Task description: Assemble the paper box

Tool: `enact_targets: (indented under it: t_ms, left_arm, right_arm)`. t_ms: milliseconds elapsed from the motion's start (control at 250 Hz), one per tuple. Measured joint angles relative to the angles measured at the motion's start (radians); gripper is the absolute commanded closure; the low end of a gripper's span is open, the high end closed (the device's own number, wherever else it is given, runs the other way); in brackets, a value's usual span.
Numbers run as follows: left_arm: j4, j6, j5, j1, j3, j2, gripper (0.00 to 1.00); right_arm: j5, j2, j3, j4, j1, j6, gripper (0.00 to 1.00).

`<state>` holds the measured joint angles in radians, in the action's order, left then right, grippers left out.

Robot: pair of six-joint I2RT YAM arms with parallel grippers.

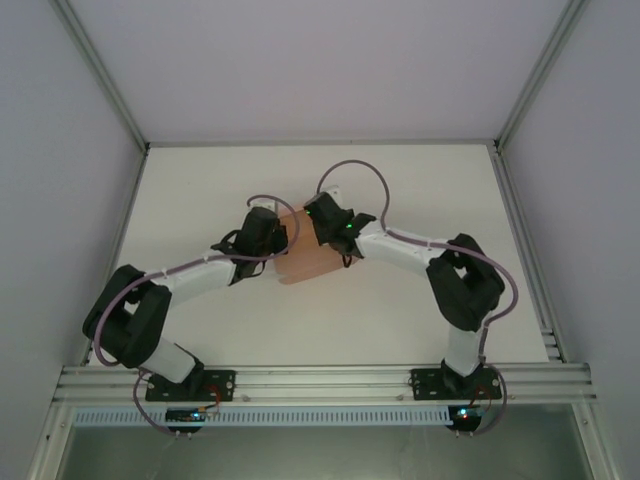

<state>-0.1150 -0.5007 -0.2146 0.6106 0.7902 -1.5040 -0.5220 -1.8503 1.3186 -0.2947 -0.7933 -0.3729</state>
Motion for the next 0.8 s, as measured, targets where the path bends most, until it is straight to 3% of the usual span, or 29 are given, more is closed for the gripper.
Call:
enact_targets:
  t_ms: [188,264,476,668,803]
  left_arm:
    - [0.014,-0.048,-0.032,0.019,0.021,-0.002,1.00]
    - [0.019,-0.052,-0.040,0.021,0.026,-0.003,1.00]
    - [0.043,-0.051,-0.039,0.032,0.029,-0.003,1.00]
    - [0.034,-0.052,-0.033,0.032,0.032,-0.003,1.00]
    - [0.030,-0.051,-0.032,0.031,0.032,-0.003,1.00]
  right_arm:
    - [-0.147,-0.036,0.055,-0.067,-0.032,-0.092,1.00]
    - [-0.146,-0.035,0.046,-0.045,-0.030,-0.087,0.85]
    - [0.001,0.041,-0.116,0.143,0.019,0.013,0.81]
    - [0.092,0.095,-0.151,0.201,0.053,0.086,0.79]
    - [0.118,0.098,-0.153,0.204,0.063,0.104,0.88]
